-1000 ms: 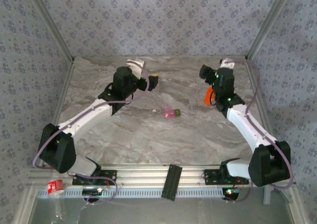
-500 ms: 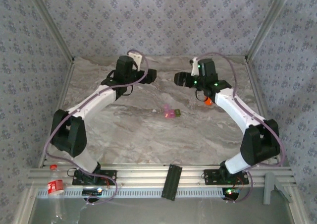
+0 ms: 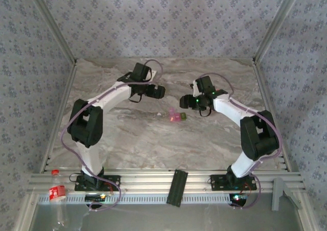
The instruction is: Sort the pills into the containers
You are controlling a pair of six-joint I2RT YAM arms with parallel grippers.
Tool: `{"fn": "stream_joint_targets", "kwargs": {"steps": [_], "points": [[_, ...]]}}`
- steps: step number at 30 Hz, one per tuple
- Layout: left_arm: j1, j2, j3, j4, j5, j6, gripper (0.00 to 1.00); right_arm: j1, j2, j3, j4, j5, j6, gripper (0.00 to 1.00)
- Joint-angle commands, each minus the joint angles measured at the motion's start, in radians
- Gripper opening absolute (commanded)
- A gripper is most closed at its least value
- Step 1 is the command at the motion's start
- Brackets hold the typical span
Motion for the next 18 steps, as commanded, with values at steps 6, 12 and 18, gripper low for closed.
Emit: {"fn": "stream_joint_targets", "kwargs": {"steps": [6,12,18], "points": [[-0.045,0.048,0.067,-0.066,0.000,0.028,0.99,0.010,0.030,-0.037,-0.043,0.012,-0.040,0.56],[-0.059,0.079,0.096,-0.104,-0.011,0.046,0.98,0.011,0.065,-0.050,-0.032,0.009,-0.050,0.55],[-0.065,0.100,0.109,-0.121,-0.012,0.053,0.96,0.010,0.098,-0.049,-0.026,0.016,-0.057,0.54]]}}
